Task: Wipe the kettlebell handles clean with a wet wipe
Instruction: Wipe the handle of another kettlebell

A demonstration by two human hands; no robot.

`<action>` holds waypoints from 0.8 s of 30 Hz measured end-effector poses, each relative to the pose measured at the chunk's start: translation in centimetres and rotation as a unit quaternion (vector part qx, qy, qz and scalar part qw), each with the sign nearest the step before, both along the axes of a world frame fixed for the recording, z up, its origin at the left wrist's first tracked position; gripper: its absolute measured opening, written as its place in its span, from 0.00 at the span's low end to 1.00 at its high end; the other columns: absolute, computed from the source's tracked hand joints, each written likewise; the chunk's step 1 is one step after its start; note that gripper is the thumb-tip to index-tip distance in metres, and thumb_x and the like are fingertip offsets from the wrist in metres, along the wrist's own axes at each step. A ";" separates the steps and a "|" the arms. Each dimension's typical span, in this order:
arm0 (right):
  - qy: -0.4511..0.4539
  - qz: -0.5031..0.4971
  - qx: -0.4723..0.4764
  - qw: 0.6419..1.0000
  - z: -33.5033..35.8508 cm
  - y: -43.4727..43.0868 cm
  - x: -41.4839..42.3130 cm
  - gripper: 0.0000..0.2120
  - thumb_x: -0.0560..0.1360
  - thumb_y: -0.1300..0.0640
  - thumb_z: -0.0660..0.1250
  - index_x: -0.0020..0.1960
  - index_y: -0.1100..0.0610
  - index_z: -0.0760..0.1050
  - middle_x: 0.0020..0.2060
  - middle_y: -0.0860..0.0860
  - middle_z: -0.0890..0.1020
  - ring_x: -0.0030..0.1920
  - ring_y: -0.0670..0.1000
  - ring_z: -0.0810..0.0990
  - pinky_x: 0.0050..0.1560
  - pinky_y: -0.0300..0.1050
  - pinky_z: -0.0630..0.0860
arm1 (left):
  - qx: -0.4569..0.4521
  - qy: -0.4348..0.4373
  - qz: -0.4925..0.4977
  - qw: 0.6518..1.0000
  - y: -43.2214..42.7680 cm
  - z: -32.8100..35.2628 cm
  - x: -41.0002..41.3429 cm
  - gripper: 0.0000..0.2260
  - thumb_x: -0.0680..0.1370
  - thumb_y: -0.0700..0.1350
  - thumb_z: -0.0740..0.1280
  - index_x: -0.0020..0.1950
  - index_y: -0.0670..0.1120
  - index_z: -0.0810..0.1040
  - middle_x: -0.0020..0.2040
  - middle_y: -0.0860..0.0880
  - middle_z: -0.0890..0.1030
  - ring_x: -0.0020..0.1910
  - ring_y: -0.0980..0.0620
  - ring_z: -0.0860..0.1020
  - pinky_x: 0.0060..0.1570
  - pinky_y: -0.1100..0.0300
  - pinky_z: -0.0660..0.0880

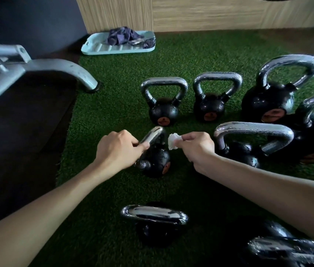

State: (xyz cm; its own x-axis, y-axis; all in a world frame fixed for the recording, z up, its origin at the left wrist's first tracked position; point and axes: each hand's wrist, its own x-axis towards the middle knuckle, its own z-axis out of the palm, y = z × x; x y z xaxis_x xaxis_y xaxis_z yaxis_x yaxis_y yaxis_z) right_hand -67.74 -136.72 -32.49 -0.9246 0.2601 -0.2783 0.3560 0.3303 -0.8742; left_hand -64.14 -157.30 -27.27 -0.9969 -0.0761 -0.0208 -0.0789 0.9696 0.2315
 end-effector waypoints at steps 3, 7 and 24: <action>-0.025 -0.013 -0.012 1.000 -1.0 -1.7 -1.7 0.08 0.70 0.50 0.79 0.40 0.48 0.80 0.43 0.51 0.85 0.36 0.49 0.78 0.35 0.43 0.73 | 0.072 -0.071 0.039 0.994 -1.1 -0.3 -0.5 0.19 0.75 0.69 0.67 0.57 0.59 0.85 0.37 0.56 0.82 0.34 0.58 0.77 0.32 0.62 0.70; -0.029 0.000 -0.053 0.998 -1.6 -3.6 -2.6 0.13 0.70 0.44 0.80 0.35 0.48 0.78 0.39 0.47 0.84 0.35 0.45 0.78 0.34 0.37 0.73 | 0.160 -0.100 0.077 0.979 -2.5 -1.0 -0.3 0.19 0.72 0.67 0.71 0.57 0.59 0.85 0.55 0.54 0.85 0.50 0.53 0.79 0.49 0.59 0.75; 0.121 0.103 -0.052 0.986 -1.4 -7.6 -2.5 0.05 0.70 0.49 0.80 0.39 0.44 0.84 0.35 0.40 0.86 0.40 0.38 0.84 0.49 0.40 0.82 | 0.418 -0.131 0.117 0.891 -6.0 -3.6 0.5 0.10 0.68 0.62 0.75 0.43 0.58 0.87 0.46 0.62 0.85 0.60 0.59 0.76 0.65 0.59 0.64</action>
State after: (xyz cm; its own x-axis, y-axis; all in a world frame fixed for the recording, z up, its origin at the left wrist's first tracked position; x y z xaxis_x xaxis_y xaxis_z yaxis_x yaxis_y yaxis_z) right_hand -70.23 -144.31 -33.93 -0.9975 0.0409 -0.0572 0.0664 0.2783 -0.9582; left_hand -63.61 -163.33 -30.89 -0.9082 -0.1301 -0.3977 -0.4141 0.4166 0.8093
